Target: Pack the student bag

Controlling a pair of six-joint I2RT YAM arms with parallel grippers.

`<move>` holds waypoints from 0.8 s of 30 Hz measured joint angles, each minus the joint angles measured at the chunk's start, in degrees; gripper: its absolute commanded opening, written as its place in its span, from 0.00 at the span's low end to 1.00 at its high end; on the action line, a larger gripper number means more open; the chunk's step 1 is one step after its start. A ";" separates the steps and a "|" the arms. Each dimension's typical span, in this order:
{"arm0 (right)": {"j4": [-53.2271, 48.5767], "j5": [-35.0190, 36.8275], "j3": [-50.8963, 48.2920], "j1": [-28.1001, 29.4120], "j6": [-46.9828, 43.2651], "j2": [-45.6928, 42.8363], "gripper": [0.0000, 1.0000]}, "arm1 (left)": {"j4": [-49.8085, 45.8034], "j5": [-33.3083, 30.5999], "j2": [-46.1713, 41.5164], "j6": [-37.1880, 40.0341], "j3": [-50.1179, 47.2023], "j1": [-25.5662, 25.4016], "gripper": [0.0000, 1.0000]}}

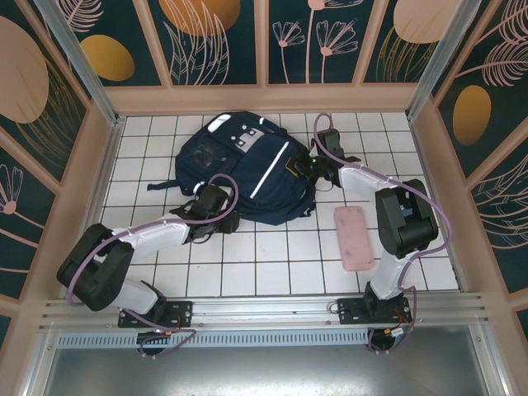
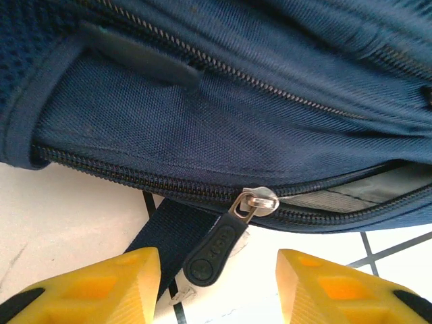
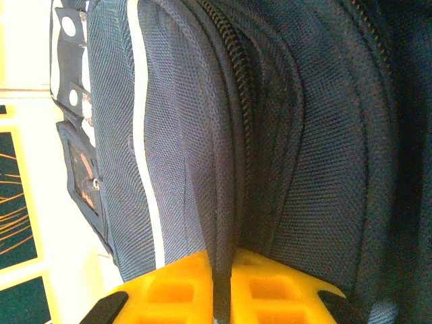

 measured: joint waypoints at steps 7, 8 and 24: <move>0.00 0.00 0.00 0.00 0.02 0.00 0.11 | -0.02 -0.24 2.95 0.26 0.76 0.00 0.34; 0.00 0.00 0.00 0.00 0.02 0.00 0.11 | 0.02 -0.24 2.95 0.37 0.85 0.00 0.31; 0.00 0.52 -0.02 0.55 0.63 0.00 0.10 | -3.06 0.61 -0.13 0.61 2.56 0.00 0.00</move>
